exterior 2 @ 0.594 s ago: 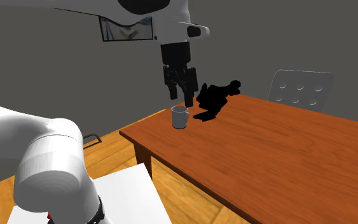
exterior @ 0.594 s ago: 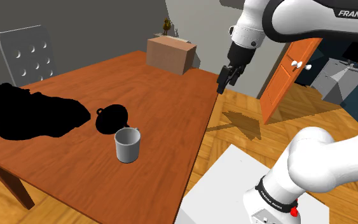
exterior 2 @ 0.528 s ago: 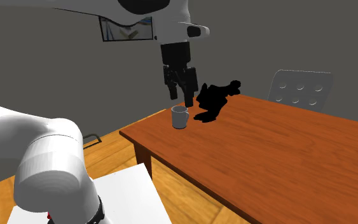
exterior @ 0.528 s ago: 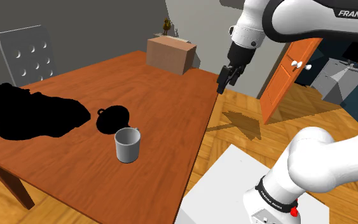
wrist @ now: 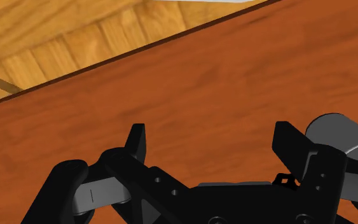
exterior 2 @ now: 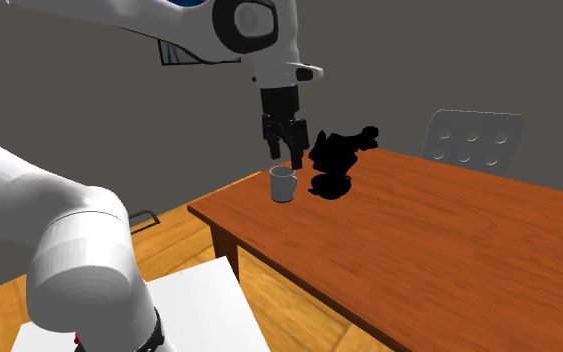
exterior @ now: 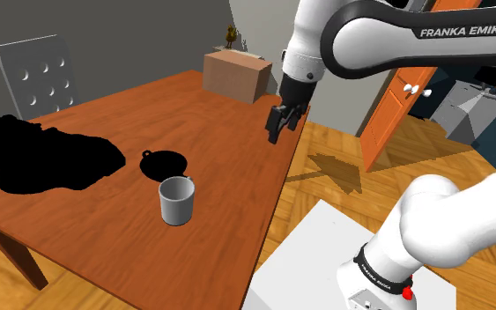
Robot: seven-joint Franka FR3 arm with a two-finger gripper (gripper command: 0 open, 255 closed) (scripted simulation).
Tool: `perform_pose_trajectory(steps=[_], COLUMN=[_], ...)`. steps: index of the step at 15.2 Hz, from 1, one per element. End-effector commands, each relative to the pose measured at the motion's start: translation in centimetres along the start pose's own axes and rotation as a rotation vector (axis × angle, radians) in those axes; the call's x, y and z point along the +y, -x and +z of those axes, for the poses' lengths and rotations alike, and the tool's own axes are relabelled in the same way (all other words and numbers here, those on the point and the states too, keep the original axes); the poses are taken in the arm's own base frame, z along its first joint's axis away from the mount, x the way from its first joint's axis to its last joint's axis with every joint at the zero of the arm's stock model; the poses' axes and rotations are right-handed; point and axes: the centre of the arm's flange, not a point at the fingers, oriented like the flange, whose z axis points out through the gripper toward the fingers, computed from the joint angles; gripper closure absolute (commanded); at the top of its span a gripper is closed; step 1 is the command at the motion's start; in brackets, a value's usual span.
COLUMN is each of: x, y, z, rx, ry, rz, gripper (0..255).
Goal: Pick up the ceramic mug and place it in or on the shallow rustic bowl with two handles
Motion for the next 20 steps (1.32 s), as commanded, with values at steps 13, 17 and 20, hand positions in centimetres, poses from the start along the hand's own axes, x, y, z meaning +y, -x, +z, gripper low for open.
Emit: perform_pose_trajectory(steps=[13,17,20], x=[-15.8,-20.3,-23.8], y=[-7.4,-9.4,-10.8], z=[6.0,7.8,9.1], rx=[-0.024,-0.031,-0.036], ry=[-0.02,-0.025,-0.029], rz=[-0.062,-0.08,-0.094], gripper=[0,0,0])
